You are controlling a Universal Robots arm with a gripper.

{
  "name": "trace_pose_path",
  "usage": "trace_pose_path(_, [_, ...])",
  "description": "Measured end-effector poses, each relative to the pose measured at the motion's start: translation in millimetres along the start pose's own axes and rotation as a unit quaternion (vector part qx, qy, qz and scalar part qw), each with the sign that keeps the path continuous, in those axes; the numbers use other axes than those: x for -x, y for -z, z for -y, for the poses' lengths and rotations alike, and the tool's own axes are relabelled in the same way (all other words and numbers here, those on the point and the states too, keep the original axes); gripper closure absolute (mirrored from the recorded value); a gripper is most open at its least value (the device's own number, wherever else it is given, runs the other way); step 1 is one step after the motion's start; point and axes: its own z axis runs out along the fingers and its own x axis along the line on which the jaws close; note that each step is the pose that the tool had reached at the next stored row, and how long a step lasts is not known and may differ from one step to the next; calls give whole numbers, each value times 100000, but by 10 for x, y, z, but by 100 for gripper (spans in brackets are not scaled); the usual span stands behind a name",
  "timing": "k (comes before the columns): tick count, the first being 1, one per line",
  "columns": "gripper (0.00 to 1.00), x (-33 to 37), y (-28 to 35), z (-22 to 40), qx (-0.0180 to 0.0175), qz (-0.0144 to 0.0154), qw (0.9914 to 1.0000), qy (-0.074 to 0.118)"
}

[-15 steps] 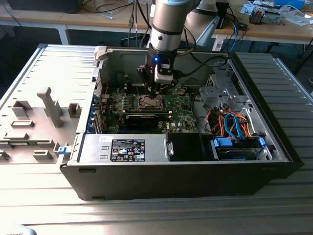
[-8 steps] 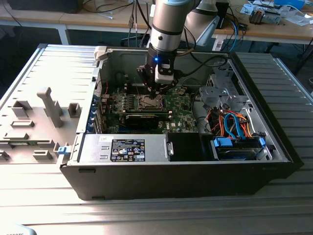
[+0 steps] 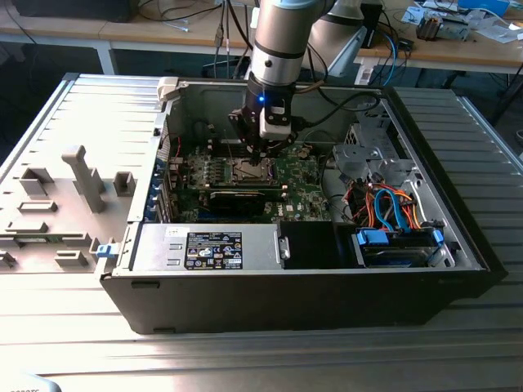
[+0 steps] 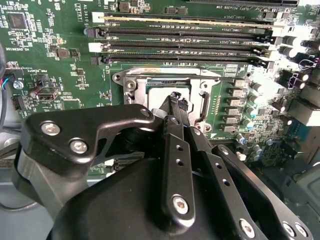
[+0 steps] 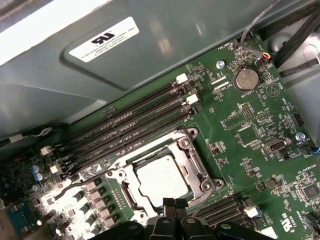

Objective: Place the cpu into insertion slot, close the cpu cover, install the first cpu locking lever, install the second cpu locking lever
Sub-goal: 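Install the first cpu locking lever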

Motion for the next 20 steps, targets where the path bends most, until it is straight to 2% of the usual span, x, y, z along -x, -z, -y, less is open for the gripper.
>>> trace_pose_path(20, [89,0,0,0,-138,144,99981,1917])
